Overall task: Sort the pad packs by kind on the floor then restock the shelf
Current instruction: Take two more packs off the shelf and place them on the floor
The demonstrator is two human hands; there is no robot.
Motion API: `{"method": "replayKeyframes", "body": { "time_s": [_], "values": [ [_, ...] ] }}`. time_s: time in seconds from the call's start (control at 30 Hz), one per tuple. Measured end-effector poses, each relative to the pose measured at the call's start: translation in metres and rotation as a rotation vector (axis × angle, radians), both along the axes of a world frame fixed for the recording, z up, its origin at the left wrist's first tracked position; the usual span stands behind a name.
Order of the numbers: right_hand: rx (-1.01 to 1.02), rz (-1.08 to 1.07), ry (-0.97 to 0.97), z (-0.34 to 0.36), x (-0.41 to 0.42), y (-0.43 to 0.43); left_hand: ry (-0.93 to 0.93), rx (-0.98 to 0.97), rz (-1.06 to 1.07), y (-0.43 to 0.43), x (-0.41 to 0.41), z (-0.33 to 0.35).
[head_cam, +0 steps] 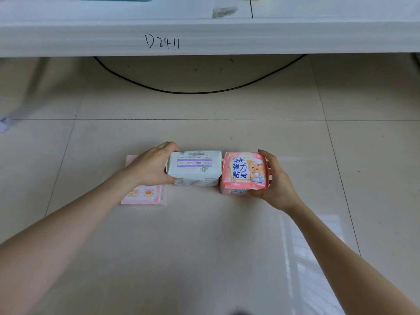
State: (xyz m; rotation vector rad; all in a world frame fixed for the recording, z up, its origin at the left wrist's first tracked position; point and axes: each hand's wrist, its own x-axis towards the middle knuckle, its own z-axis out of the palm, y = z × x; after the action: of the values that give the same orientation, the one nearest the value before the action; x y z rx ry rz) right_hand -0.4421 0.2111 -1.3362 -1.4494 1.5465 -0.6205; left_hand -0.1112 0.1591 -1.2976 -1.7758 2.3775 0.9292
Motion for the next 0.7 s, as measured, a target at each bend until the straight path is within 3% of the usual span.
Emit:
{"method": "replayKeyframes", "body": {
  "time_s": [0.3,0.53,0.7],
  "values": [
    [0.014,0.029,0.133,0.013,-0.003,0.005,-0.042,-0.066,0.004,0.013,0.001,0.006],
    [0.006,0.196,0.630,0.065,-0.008,0.034,-0.350,-0.161,-0.071,0.040,-0.005,0.041],
    [0.041,0.287,0.786,0.126,-0.001,0.053,-0.457,-0.129,-0.123,0.069,-0.020,0.092]
  ]
}}
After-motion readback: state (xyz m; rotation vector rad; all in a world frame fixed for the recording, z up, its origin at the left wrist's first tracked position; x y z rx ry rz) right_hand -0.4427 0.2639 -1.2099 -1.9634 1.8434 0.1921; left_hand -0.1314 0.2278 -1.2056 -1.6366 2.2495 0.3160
